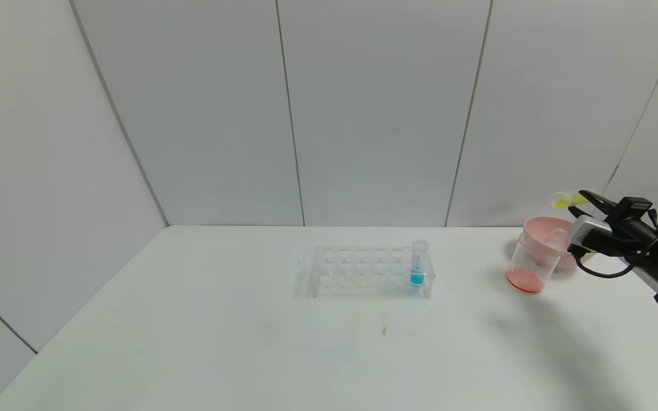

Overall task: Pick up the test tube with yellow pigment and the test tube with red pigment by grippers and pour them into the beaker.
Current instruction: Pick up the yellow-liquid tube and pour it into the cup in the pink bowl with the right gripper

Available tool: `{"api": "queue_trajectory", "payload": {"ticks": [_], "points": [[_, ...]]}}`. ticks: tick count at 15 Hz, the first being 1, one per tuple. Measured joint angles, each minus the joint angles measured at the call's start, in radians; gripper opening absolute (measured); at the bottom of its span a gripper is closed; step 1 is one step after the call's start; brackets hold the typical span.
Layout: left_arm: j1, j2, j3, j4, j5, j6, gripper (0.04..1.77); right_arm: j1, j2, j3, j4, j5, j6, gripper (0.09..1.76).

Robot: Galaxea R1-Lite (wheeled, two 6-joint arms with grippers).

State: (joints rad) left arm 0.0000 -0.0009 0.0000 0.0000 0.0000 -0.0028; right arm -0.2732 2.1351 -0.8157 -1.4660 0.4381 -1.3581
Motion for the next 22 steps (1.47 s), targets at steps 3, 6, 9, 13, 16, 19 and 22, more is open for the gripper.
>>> {"api": "queue_trajectory", "payload": {"ticks": [3, 6, 9, 13, 16, 19, 22], "points": [[0.0, 0.0, 0.0, 0.0, 0.0, 0.0, 1.76, -0.004, 0.002, 0.003, -0.006, 0.0, -0.027, 0.49], [0.0, 0.0, 0.0, 0.0, 0.0, 0.0, 1.76, -0.013, 0.005, 0.003, -0.006, 0.0, -0.053, 0.49], [0.0, 0.0, 0.0, 0.0, 0.0, 0.0, 1.76, -0.023, 0.006, 0.007, -0.006, 0.001, -0.08, 0.49], [0.0, 0.0, 0.0, 0.0, 0.0, 0.0, 1.76, -0.04, 0.005, 0.009, -0.006, 0.002, -0.133, 0.49], [0.0, 0.0, 0.0, 0.0, 0.0, 0.0, 1.76, -0.043, 0.003, 0.007, -0.013, 0.002, -0.153, 0.49], [0.0, 0.0, 0.0, 0.0, 0.0, 0.0, 1.76, -0.044, 0.001, 0.008, -0.029, 0.003, -0.193, 0.49], [0.0, 0.0, 0.0, 0.0, 0.0, 0.0, 1.76, -0.043, 0.002, 0.006, -0.029, 0.002, -0.219, 0.49]]}}
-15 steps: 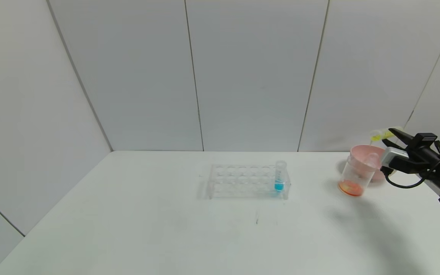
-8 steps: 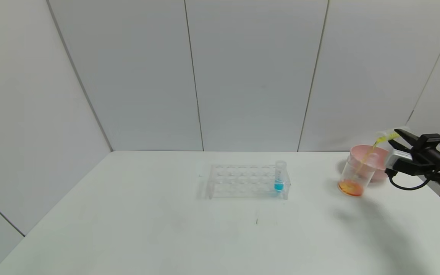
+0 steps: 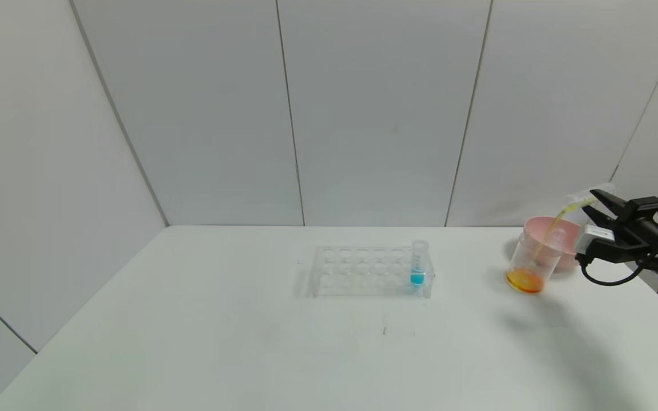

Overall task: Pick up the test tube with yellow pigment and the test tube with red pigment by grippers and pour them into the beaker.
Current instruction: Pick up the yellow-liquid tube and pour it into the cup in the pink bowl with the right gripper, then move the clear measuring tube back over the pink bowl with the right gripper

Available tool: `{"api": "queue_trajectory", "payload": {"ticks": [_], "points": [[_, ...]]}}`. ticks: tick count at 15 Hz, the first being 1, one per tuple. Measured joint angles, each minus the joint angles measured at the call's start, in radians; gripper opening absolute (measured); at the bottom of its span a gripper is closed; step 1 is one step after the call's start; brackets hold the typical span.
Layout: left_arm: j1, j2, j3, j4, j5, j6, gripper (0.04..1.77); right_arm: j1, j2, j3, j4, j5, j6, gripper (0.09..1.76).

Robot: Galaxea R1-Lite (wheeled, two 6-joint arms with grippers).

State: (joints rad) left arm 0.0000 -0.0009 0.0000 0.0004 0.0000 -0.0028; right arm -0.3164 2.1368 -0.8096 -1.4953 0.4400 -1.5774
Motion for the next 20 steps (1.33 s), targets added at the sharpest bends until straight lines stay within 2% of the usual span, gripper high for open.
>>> {"api": "queue_trajectory", "payload": {"ticks": [8, 10, 12, 14, 16, 20], "points": [[0.0, 0.0, 0.0, 0.0, 0.0, 0.0, 1.76, 0.0, -0.001, 0.002, -0.006, -0.003, -0.009, 0.49], [0.0, 0.0, 0.0, 0.0, 0.0, 0.0, 1.76, 0.012, -0.001, -0.002, 0.003, -0.039, 0.053, 0.49], [0.0, 0.0, 0.0, 0.0, 0.0, 0.0, 1.76, 0.038, -0.004, -0.021, 0.005, -0.139, 0.198, 0.49], [0.0, 0.0, 0.0, 0.0, 0.0, 0.0, 1.76, 0.069, -0.007, -0.08, 0.036, -0.293, 0.361, 0.49], [0.0, 0.0, 0.0, 0.0, 0.0, 0.0, 1.76, 0.092, -0.013, -0.158, 0.145, -0.406, 0.557, 0.49], [0.0, 0.0, 0.0, 0.0, 0.0, 0.0, 1.76, 0.129, -0.026, -0.272, 0.417, -0.551, 0.958, 0.49]]}}
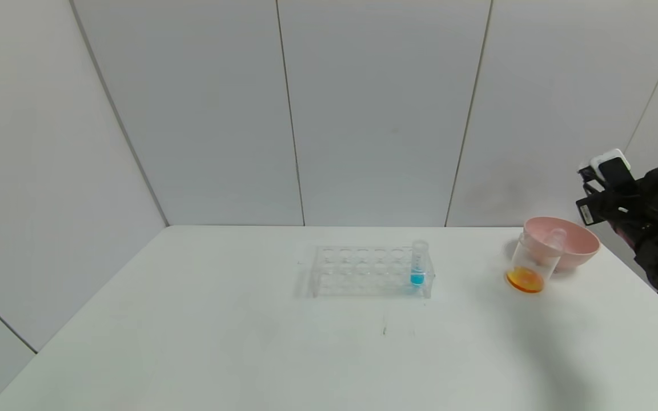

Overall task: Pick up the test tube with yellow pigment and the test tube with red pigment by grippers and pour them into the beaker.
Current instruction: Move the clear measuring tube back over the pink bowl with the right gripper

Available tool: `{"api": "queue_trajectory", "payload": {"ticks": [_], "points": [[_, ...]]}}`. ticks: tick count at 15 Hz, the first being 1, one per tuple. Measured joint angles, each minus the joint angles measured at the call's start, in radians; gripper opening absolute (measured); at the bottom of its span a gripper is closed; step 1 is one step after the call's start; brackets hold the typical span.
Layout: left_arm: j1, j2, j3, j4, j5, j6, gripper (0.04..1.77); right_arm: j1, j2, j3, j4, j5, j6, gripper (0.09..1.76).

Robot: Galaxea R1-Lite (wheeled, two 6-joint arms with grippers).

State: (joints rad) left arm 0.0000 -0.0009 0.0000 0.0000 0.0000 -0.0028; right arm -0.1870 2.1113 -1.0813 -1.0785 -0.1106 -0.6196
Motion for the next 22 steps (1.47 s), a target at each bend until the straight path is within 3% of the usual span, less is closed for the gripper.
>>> {"api": "queue_trajectory", "payload": {"ticks": [4, 8, 15, 19, 22], "points": [[0.0, 0.0, 0.0, 0.0, 0.0, 0.0, 1.76, 0.023, -0.001, -0.016, 0.124, -0.02, 0.263, 0.49], [0.0, 0.0, 0.0, 0.0, 0.0, 0.0, 1.76, 0.014, 0.009, 0.017, 0.215, -0.021, 0.41, 0.49], [0.0, 0.0, 0.0, 0.0, 0.0, 0.0, 1.76, 0.029, 0.024, 0.073, 0.23, -0.022, 0.579, 0.49], [0.0, 0.0, 0.0, 0.0, 0.0, 0.0, 1.76, 0.035, 0.031, 0.097, 0.218, -0.023, 0.58, 0.94], [0.0, 0.0, 0.0, 0.0, 0.0, 0.0, 1.76, 0.032, 0.027, 0.092, 0.224, -0.023, 0.575, 1.18]]}}
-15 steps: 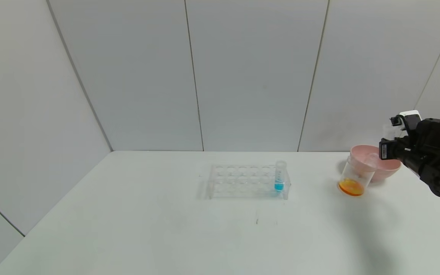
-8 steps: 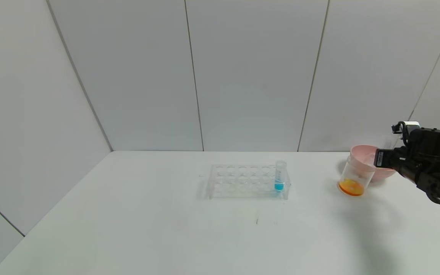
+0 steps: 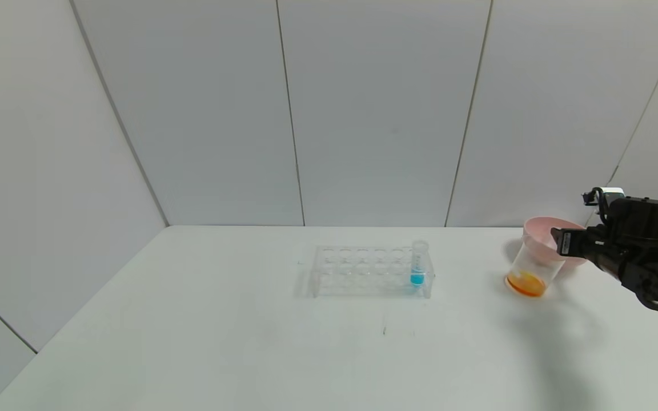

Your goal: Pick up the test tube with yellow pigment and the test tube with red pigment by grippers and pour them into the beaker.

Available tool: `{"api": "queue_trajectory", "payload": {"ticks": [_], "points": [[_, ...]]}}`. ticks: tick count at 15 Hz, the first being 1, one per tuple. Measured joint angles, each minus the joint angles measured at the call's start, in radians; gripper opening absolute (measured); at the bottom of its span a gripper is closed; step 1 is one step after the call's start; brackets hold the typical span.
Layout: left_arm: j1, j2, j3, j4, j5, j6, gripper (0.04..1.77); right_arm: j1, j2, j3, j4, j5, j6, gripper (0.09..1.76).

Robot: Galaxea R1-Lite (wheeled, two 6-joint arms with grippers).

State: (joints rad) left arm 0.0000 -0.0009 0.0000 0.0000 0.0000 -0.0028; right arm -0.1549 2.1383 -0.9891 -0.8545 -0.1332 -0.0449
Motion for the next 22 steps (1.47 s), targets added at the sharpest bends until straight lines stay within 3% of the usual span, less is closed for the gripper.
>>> {"api": "queue_trajectory", "payload": {"ticks": [6, 13, 18, 22], "points": [[0.0, 0.0, 0.0, 0.0, 0.0, 0.0, 1.76, -0.007, -0.044, -0.054, 0.003, 0.001, -0.001, 1.46], [0.0, 0.0, 0.0, 0.0, 0.0, 0.0, 1.76, -0.019, -0.171, -0.055, 0.013, 0.005, 0.031, 1.61], [0.0, 0.0, 0.0, 0.0, 0.0, 0.0, 1.76, -0.02, -0.382, -0.022, 0.231, 0.007, 0.159, 1.66], [0.0, 0.0, 0.0, 0.0, 0.0, 0.0, 1.76, 0.01, -0.65, 0.082, 0.31, 0.01, 0.199, 1.68]]}}
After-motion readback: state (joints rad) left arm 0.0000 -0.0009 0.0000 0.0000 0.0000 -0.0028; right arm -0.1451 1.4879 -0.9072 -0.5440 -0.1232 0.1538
